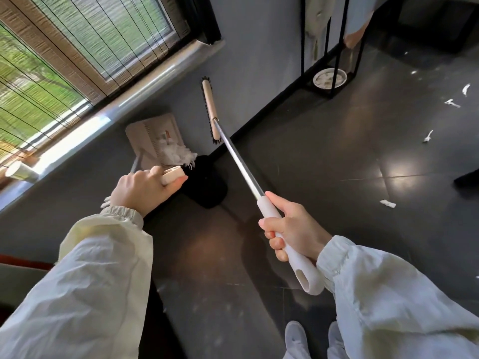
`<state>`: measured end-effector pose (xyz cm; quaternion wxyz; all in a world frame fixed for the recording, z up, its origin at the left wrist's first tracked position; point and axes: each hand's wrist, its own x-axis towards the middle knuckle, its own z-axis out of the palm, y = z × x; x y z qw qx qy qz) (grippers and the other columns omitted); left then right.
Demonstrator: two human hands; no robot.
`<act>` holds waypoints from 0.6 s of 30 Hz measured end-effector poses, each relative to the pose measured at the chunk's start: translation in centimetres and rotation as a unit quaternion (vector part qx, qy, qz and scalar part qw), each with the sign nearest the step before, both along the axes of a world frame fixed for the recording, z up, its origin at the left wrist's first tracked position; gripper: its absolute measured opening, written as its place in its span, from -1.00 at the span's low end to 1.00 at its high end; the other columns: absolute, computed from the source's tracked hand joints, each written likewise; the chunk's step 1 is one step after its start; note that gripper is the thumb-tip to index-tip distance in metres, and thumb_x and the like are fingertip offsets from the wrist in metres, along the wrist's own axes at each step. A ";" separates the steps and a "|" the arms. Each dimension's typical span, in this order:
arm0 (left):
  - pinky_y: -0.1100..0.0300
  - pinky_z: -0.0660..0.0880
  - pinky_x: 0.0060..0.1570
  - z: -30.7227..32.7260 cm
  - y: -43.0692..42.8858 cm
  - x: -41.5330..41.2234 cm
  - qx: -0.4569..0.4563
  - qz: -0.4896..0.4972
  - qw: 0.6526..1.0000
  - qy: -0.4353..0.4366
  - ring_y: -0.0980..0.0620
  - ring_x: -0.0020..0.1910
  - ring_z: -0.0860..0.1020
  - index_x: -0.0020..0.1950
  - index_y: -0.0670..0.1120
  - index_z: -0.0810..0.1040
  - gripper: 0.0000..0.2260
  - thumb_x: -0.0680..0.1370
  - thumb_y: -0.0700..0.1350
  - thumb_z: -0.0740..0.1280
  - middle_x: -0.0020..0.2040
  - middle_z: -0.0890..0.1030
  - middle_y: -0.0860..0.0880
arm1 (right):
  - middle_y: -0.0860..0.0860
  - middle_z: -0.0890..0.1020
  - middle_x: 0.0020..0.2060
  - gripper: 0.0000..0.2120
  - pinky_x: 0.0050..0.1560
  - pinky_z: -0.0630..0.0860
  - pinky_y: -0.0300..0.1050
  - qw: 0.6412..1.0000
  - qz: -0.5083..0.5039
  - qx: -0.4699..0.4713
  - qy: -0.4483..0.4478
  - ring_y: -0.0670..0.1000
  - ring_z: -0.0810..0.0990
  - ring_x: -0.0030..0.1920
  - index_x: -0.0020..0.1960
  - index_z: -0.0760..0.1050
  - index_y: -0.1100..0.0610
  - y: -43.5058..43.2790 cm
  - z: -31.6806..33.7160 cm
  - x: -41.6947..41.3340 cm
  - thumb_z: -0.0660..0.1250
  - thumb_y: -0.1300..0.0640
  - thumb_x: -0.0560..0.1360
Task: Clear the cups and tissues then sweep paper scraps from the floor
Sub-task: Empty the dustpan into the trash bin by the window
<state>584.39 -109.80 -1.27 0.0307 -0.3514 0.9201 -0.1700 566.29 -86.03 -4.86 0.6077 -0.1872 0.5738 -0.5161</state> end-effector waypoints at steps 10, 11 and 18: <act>0.06 0.52 -0.05 -13.5 5.5 -0.2 0.181 0.051 0.976 -0.113 -0.11 -0.04 0.63 -0.04 -0.02 0.46 -0.47 0.48 0.41 0.04 -0.08 0.65 0.00 | 0.08 0.42 -0.35 -0.33 -0.56 0.37 -0.24 0.999 -0.013 0.025 -0.041 -0.11 0.35 -0.54 0.52 0.13 -0.10 -0.1 -3.8 0.4 0.24 0.31 0.52; 0.07 0.52 -0.07 -14.1 5.8 0.1 0.176 0.043 0.976 -0.119 -0.11 -0.07 0.63 -0.05 -0.02 0.46 -0.46 0.47 0.42 0.02 -0.11 0.65 0.01 | 0.08 0.42 -0.36 -0.33 -0.57 0.36 -0.25 0.999 -0.014 0.028 -0.043 -0.11 0.35 -0.55 0.52 0.13 -0.09 0.0 -4.1 0.4 0.24 0.31 0.52; 0.11 0.48 -0.23 -14.3 5.7 1.1 0.195 0.027 0.976 -0.092 -0.08 -0.20 0.62 -0.21 0.03 0.37 -0.51 0.41 0.45 0.04 -0.32 0.52 0.08 | 0.09 0.40 -0.34 -0.32 -0.58 0.36 -0.25 0.998 -0.017 0.040 -0.053 -0.11 0.34 -0.56 0.53 0.11 -0.09 0.2 -4.4 1.1 0.24 0.33 0.52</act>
